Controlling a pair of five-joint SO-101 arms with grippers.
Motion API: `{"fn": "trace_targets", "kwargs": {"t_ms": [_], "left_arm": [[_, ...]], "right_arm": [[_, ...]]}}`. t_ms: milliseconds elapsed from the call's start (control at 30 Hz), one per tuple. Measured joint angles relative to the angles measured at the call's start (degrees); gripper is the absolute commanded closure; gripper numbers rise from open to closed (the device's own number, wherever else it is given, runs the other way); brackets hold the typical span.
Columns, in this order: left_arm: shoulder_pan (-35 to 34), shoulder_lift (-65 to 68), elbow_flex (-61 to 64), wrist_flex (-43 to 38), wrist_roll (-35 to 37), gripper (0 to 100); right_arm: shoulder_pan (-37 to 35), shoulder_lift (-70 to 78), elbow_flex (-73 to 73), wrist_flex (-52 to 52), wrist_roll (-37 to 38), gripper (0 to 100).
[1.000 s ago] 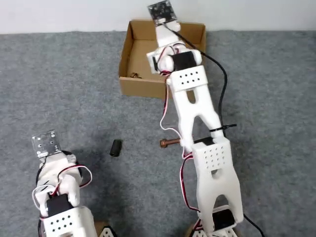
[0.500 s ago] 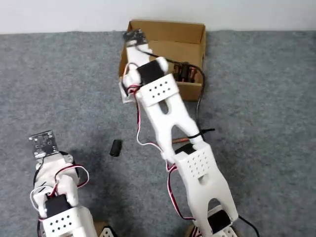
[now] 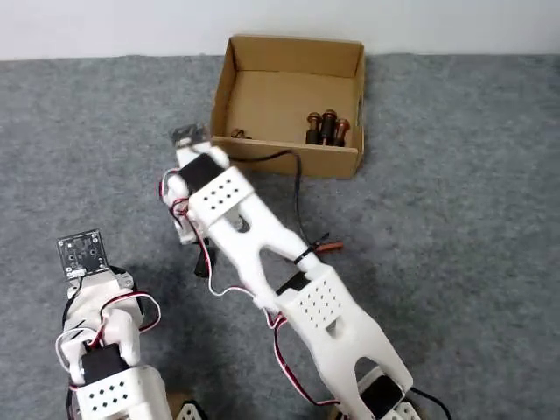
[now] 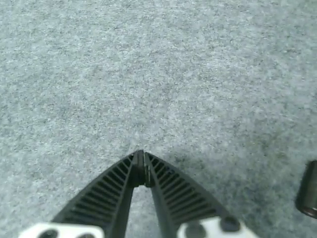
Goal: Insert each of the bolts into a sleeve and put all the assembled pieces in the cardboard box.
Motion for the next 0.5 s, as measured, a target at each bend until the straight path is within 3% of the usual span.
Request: {"fn": "trace_targets", "kwargs": {"t_ms": [500], "left_arm": [[0.00,0.00,0.00,0.00,0.00,99]], "right_arm": [[-3.34,4.13,-0.09,-2.02,-2.46,84.9]]}}
